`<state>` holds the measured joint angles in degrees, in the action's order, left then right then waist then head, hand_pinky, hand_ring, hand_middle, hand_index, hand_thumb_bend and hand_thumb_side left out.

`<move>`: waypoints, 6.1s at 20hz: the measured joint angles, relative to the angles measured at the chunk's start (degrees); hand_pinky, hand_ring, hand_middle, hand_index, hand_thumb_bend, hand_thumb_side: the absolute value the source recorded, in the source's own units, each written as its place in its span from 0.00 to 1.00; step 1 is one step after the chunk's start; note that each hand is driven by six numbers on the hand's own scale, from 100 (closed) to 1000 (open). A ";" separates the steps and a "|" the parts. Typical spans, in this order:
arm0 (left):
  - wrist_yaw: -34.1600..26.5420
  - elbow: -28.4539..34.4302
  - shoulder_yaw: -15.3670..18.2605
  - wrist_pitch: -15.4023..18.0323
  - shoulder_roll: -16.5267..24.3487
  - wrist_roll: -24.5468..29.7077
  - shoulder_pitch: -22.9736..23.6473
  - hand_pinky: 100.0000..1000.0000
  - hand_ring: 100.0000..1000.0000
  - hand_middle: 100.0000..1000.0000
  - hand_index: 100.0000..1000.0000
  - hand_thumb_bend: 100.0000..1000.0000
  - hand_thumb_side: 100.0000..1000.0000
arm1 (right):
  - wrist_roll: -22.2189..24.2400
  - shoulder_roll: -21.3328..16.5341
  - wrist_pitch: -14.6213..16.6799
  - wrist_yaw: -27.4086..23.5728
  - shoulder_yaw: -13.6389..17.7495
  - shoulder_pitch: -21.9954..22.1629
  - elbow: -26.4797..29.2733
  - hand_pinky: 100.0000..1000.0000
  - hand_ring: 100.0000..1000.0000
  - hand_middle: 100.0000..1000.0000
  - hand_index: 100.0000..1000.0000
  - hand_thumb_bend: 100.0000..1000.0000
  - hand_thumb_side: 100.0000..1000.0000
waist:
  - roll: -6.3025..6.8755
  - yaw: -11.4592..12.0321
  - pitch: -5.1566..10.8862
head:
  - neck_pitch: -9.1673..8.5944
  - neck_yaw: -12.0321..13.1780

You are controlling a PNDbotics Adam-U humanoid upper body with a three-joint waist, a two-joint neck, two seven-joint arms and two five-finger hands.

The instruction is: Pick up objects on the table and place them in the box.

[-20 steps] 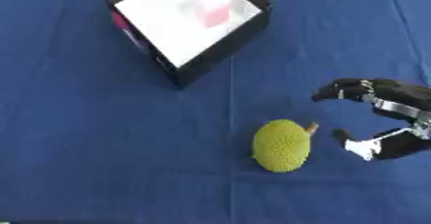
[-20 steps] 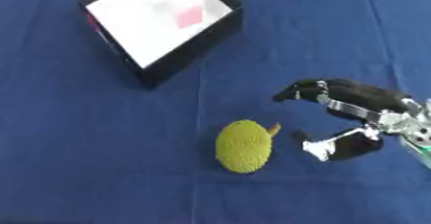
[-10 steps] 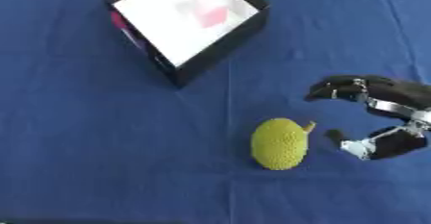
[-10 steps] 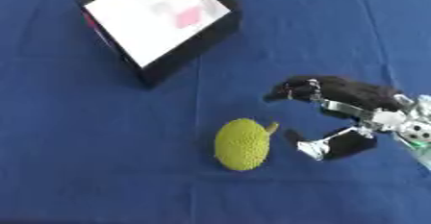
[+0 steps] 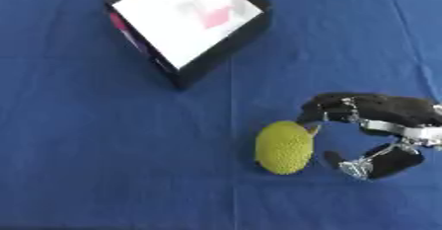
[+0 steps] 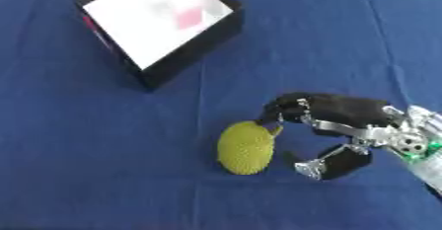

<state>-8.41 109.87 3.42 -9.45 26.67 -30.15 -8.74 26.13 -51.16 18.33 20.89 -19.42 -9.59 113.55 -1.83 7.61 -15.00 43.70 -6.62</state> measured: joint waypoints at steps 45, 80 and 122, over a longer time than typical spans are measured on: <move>0.97 -0.38 0.40 0.72 0.02 0.95 0.76 0.71 0.73 0.72 0.83 0.05 0.82 | 4.54 5.57 -0.07 8.31 -2.14 -4.52 0.00 1.00 0.95 0.84 0.95 0.00 0.27 | -2.10 -0.87 0.11 | 0.01 -0.63; 0.62 -0.41 0.65 1.41 -1.01 0.79 0.43 0.71 0.71 0.69 0.80 0.06 0.82 | 14.95 10.64 -6.58 19.97 -4.61 -8.34 0.01 0.98 0.89 0.75 0.95 0.11 0.45 | -2.10 0.28 -0.28 | 0.01 -2.33; 0.89 -0.31 0.68 1.85 -1.54 0.27 0.61 0.71 0.70 0.65 0.77 0.05 0.81 | -7.35 9.81 -8.00 20.43 -2.95 -8.96 0.01 0.71 0.52 0.42 0.64 0.00 0.20 | -2.06 -0.20 -1.14 | 0.02 -2.10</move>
<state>-7.53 109.56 4.10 -7.59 25.13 -29.88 -8.13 18.78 -41.35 10.33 41.32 -22.38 -18.55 113.56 -3.89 7.40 -16.15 43.72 -8.72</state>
